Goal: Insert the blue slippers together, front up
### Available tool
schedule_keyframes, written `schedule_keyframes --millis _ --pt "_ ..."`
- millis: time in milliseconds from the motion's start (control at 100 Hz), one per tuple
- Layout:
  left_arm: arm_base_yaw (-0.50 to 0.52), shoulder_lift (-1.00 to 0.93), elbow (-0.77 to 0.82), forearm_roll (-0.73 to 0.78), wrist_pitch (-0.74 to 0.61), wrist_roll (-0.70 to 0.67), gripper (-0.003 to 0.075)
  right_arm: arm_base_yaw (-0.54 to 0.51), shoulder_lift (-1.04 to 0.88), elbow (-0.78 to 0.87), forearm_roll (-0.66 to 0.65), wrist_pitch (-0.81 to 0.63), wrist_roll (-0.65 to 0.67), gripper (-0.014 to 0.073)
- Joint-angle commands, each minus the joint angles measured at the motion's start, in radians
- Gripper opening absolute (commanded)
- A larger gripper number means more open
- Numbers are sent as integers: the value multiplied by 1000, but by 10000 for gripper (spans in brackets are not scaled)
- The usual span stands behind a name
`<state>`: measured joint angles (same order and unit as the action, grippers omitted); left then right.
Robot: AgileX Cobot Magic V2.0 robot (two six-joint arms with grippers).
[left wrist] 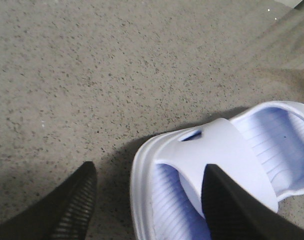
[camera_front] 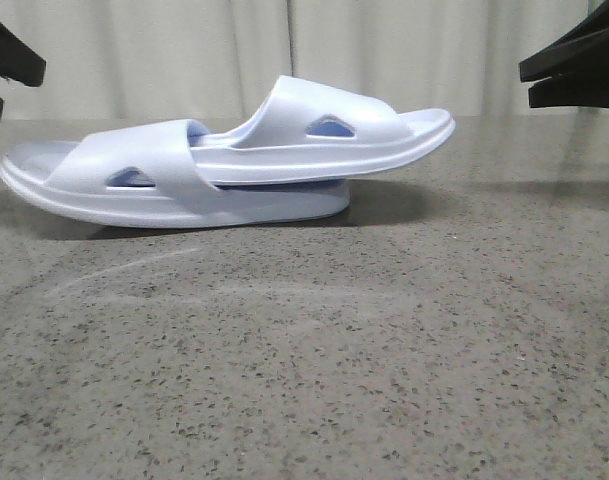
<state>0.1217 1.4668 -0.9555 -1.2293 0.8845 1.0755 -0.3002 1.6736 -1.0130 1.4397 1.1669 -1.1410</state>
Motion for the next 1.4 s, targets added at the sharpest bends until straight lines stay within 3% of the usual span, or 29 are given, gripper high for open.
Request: schedule_keyframes --millis 0,150,240,370,650,970,1250,1390 --pt "28 -54 -55 -38 52 1 405 -13 -43 -27 49 143 -17 134" --pt "42 -95 -95 -28 89 1 344 -17 -50 -27 43 143 -17 123" --pt "42 -125 -108 -19 92 1 218 -17 -65 -27 26 143 -17 69" --pt "42 -181 -110 -11 88 3 17 -17 -123 -27 12 125 -17 -79" --pt "17 -304 -110 83 -38 -2 15 15 -303 -25 -38 -20 -17 -81" --pt "-169 -466 -77 248 -349 -49 15 286 -522 -12 -198 -385 -17 -80" --pt "-211 -613 95 194 -480 20 15 349 -715 228 -186 -697 -17 -80" --pt "-211 -708 213 56 -562 187 15 353 -827 388 -152 -812 -17 -80"
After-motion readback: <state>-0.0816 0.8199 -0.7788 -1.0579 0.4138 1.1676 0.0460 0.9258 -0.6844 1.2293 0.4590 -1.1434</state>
